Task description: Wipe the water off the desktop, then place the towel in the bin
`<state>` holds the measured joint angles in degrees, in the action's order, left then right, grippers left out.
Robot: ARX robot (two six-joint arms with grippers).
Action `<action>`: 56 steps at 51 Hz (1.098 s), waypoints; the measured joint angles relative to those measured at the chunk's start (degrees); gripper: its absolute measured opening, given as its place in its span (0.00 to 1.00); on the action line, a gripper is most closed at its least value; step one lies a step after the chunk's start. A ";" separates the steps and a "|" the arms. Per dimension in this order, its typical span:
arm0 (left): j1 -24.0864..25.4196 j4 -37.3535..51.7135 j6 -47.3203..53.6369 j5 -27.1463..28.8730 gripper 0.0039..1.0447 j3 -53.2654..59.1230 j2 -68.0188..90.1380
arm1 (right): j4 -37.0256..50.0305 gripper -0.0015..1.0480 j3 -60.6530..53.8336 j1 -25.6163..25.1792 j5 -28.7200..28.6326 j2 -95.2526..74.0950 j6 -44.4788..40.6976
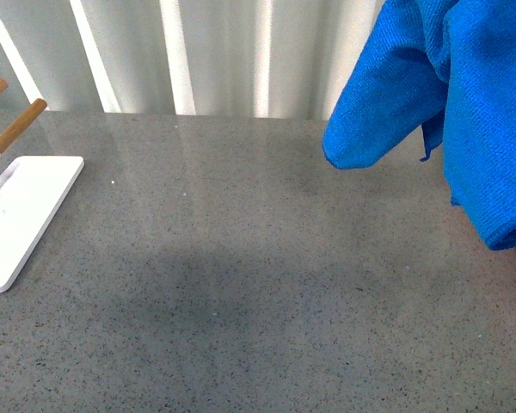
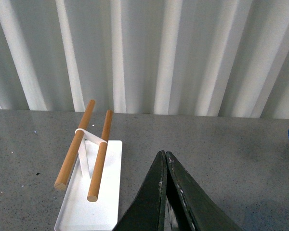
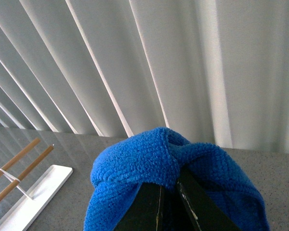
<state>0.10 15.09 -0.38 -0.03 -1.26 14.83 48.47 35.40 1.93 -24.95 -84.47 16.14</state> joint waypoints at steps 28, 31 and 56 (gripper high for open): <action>0.00 -14.97 0.07 0.02 0.03 -0.02 -14.58 | -1.11 0.03 0.00 0.68 0.63 0.22 -0.90; 0.00 -15.06 0.07 0.02 0.03 -0.02 -14.60 | -1.86 0.03 0.00 0.68 0.83 0.20 -1.16; 0.00 -15.06 0.07 0.02 0.85 -0.02 -14.60 | -21.09 0.03 9.44 6.84 12.07 -19.34 -10.82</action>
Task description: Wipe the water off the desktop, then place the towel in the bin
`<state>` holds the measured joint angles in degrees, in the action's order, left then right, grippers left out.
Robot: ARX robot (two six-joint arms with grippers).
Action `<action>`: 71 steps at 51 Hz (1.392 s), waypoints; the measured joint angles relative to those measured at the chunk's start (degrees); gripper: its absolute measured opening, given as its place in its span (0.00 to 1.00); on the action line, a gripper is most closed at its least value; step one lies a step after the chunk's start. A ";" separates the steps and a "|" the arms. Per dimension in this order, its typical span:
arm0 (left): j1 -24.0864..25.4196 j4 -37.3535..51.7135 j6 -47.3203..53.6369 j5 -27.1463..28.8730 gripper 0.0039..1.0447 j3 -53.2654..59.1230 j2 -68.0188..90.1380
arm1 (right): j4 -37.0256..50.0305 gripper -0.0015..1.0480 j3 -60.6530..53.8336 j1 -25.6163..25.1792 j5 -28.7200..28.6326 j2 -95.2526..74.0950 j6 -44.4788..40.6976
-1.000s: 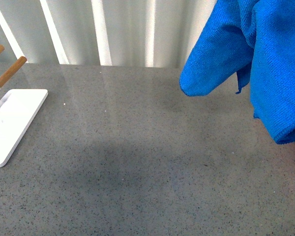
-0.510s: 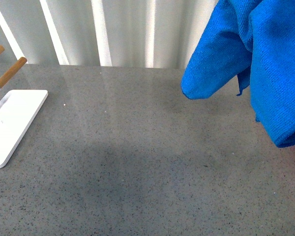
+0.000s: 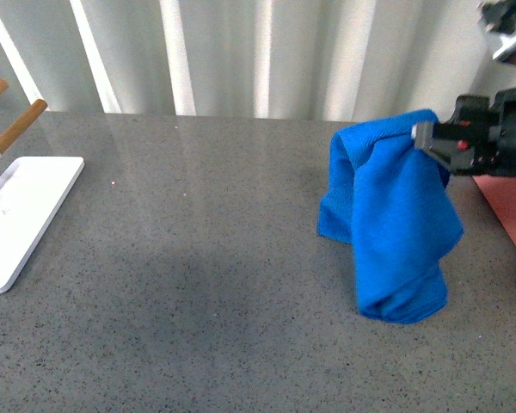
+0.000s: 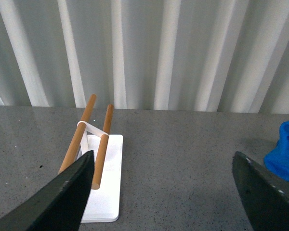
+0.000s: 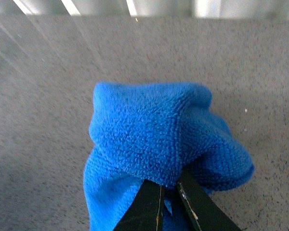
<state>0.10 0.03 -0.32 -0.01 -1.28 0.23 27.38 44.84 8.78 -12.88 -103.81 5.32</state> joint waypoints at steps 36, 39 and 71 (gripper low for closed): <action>0.00 0.00 0.07 0.00 0.94 0.00 -0.02 | 7.30 0.03 -3.93 3.30 0.13 -14.78 0.87; 0.00 0.00 0.07 0.00 0.94 0.00 -0.02 | 7.41 0.03 -5.35 2.40 -0.90 -13.55 0.83; 0.00 0.00 0.07 0.00 0.94 0.00 -0.02 | -3.02 0.03 11.30 -4.85 4.52 -22.60 -3.15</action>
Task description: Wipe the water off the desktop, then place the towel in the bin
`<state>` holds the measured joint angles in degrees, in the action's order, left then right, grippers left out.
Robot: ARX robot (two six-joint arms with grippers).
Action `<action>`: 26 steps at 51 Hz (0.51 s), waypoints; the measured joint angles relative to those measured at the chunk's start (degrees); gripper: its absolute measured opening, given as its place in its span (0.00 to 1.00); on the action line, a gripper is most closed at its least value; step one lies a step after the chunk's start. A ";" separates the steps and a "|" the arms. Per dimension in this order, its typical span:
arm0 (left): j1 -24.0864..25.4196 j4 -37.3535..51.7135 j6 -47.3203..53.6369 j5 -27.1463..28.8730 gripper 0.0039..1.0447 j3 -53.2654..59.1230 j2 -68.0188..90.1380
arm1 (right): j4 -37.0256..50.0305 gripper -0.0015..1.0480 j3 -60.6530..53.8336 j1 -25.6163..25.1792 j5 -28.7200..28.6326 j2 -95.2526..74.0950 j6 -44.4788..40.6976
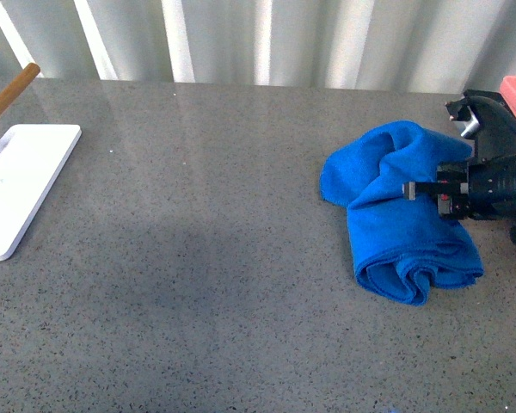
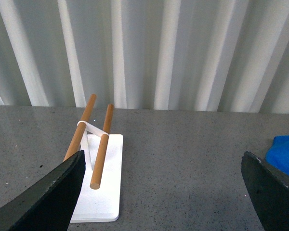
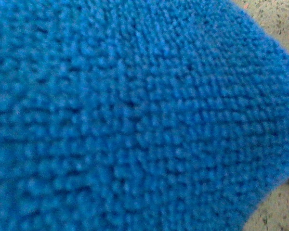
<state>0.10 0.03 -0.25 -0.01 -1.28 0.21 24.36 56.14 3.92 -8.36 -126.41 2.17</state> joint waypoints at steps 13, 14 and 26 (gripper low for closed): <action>0.00 0.00 0.00 0.00 0.94 0.00 0.00 | -7.72 0.03 15.89 2.67 3.54 -7.72 -0.50; 0.00 0.00 0.00 0.00 0.94 0.00 0.00 | -8.09 0.03 16.46 2.86 3.37 -8.00 -0.57; 0.00 0.00 0.00 0.00 0.94 0.00 0.00 | -14.10 0.03 25.44 9.55 -2.43 -12.31 -3.82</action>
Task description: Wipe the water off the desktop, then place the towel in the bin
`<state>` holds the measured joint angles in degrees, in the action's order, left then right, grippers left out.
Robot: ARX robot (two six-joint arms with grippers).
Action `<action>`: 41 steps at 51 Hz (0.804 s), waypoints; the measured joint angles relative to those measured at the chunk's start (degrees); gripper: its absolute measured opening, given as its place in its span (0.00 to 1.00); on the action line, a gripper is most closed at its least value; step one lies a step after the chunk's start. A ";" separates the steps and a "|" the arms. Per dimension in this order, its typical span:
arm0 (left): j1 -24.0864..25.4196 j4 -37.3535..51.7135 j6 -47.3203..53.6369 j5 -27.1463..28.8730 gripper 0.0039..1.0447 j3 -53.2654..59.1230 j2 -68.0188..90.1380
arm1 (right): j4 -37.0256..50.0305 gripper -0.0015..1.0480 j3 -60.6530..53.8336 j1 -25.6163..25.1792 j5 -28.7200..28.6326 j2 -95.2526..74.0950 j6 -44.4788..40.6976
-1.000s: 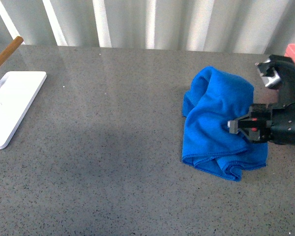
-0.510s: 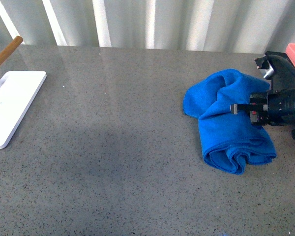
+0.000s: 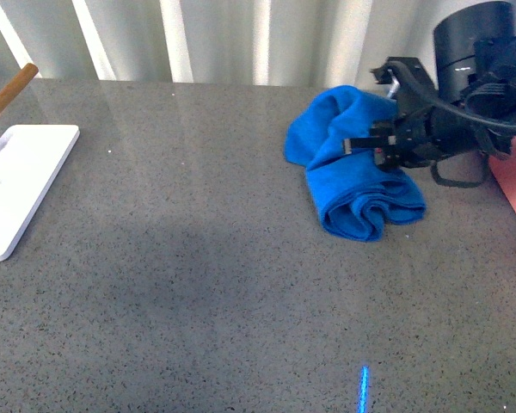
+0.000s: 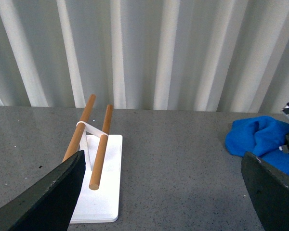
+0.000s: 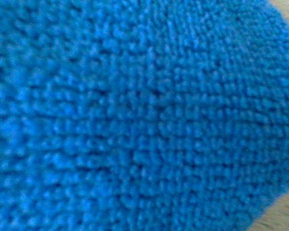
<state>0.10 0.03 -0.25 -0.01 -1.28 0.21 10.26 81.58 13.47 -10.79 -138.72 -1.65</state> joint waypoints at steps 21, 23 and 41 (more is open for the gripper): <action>0.00 0.00 0.00 0.00 0.94 0.00 -0.02 | 2.03 0.03 -9.81 5.42 -3.43 3.17 -7.39; 0.00 0.00 0.00 0.00 0.94 0.00 0.00 | 2.86 0.03 -11.56 5.44 -3.98 3.80 -7.78; 0.00 0.00 0.00 0.00 0.94 0.00 0.00 | 9.81 0.03 -31.45 5.40 -7.39 14.51 -12.33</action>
<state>0.10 0.03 -0.25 -0.01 -1.28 0.21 20.08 50.13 18.87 -18.17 -124.20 -13.98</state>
